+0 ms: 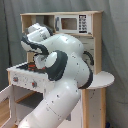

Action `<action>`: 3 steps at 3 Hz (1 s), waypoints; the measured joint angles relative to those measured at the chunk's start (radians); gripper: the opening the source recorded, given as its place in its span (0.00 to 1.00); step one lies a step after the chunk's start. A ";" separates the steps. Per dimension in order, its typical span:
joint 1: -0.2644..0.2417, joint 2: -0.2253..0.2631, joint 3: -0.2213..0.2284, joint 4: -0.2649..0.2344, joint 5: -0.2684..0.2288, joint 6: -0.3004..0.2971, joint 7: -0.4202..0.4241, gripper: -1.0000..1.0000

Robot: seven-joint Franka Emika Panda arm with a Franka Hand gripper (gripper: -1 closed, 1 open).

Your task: Play with the kitchen

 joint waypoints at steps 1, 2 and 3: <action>-0.086 0.029 0.033 -0.034 0.000 -0.003 0.024 0.00; -0.147 0.080 0.059 -0.082 0.000 -0.002 0.048 0.00; -0.173 0.166 0.042 -0.104 0.000 0.017 0.009 0.00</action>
